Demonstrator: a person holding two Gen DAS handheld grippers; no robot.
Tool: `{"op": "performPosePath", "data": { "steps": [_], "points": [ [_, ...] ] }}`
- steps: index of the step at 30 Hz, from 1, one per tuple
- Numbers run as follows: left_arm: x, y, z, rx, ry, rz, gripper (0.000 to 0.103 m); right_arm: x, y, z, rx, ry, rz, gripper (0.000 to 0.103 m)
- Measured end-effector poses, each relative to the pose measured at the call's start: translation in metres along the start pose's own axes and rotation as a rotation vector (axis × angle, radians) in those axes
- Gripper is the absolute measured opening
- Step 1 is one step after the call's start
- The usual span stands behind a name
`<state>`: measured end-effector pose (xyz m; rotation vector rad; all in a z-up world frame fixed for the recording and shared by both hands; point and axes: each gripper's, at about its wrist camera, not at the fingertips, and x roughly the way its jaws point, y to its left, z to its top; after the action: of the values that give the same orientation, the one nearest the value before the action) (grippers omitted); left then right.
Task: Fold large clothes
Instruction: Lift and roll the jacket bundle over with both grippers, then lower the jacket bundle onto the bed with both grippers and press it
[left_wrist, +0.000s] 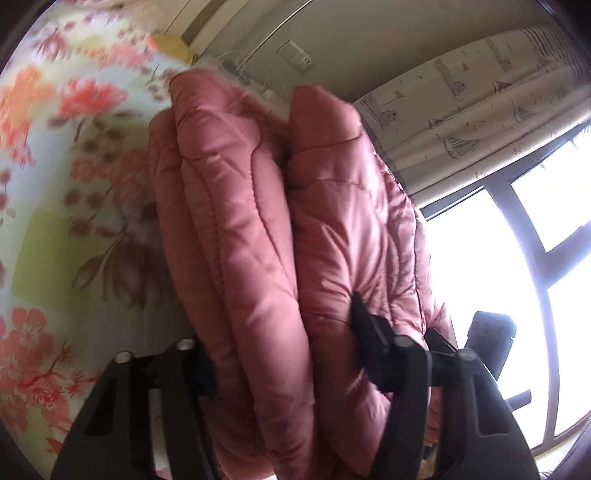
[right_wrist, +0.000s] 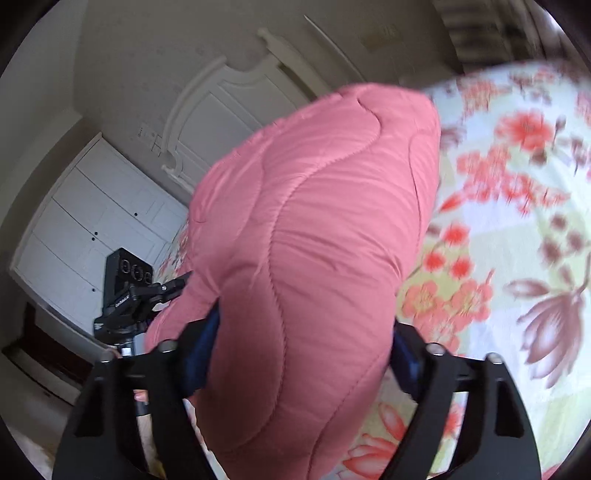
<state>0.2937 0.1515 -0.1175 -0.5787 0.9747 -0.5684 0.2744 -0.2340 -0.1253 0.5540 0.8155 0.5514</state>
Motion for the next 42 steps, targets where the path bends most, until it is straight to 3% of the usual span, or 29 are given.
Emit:
{"op": "performPosePath", "data": {
  "steps": [2, 5, 9, 11, 13, 14, 16, 18, 21, 23, 25, 28, 31, 32, 34, 35, 36, 38, 42],
  "points": [
    [0.002, -0.021, 0.004, 0.046, -0.033, 0.016, 0.048, -0.007, 0.007, 0.001, -0.051, -0.045, -0.049, 0.069],
    [0.009, -0.049, 0.017, 0.066, -0.066, -0.029, 0.048, -0.025, 0.01, 0.015, -0.088, -0.108, -0.105, 0.068],
    [0.033, -0.079, 0.034, 0.096, -0.066, -0.075, 0.048, -0.062, 0.003, 0.04, -0.099, -0.183, -0.133, 0.068],
    [0.053, -0.081, 0.037, 0.102, -0.05, -0.063, 0.049, -0.075, -0.003, 0.05, -0.115, -0.204, -0.161, 0.069],
    [0.079, -0.074, 0.039, 0.078, -0.011, -0.021, 0.05, -0.075, -0.022, 0.057, -0.089, -0.186, -0.18, 0.069],
    [0.094, -0.067, 0.037, 0.056, 0.011, 0.015, 0.055, -0.071, -0.032, 0.059, -0.07, -0.165, -0.191, 0.069],
    [0.103, -0.055, 0.032, 0.031, -0.009, 0.002, 0.058, -0.047, -0.063, 0.058, -0.013, -0.08, -0.237, 0.072],
    [0.099, -0.056, 0.031, 0.03, -0.006, 0.004, 0.058, -0.037, -0.082, 0.055, 0.029, -0.078, -0.237, 0.078],
    [0.093, -0.06, 0.033, 0.074, -0.006, 0.042, 0.06, -0.048, -0.065, 0.058, -0.009, -0.103, -0.319, 0.083],
    [0.093, -0.063, 0.034, 0.08, -0.01, 0.056, 0.062, -0.061, -0.032, 0.059, -0.116, -0.194, -0.468, 0.084],
    [0.089, -0.066, 0.032, 0.093, -0.022, 0.075, 0.063, -0.066, 0.008, 0.056, -0.261, -0.286, -0.51, 0.084],
    [0.086, -0.074, 0.028, 0.125, -0.041, 0.117, 0.066, -0.047, 0.05, 0.05, -0.407, -0.256, -0.479, 0.084],
    [0.081, -0.087, 0.022, 0.161, -0.037, 0.202, 0.068, 0.007, 0.054, 0.041, -0.496, -0.108, -0.609, 0.085],
    [0.071, -0.098, 0.023, 0.19, -0.056, 0.279, 0.068, 0.025, 0.045, 0.035, -0.513, -0.071, -0.647, 0.088],
    [0.049, -0.119, 0.026, 0.256, -0.159, 0.391, 0.073, 0.032, 0.04, 0.026, -0.547, -0.098, -0.668, 0.09],
    [0.031, -0.14, 0.029, 0.319, -0.269, 0.463, 0.09, 0.03, 0.04, 0.024, -0.543, -0.097, -0.669, 0.09],
    [0.019, -0.156, 0.034, 0.365, -0.347, 0.495, 0.097, 0.029, 0.044, 0.024, -0.533, -0.089, -0.66, 0.09],
    [0.008, -0.185, 0.045, 0.447, -0.422, 0.498, 0.101, 0.032, 0.042, 0.03, -0.523, -0.077, -0.644, 0.09],
    [0.041, -0.228, 0.074, 0.588, -0.353, 0.497, 0.101, 0.035, 0.045, 0.027, -0.532, -0.077, -0.648, 0.09]
  ]
}}
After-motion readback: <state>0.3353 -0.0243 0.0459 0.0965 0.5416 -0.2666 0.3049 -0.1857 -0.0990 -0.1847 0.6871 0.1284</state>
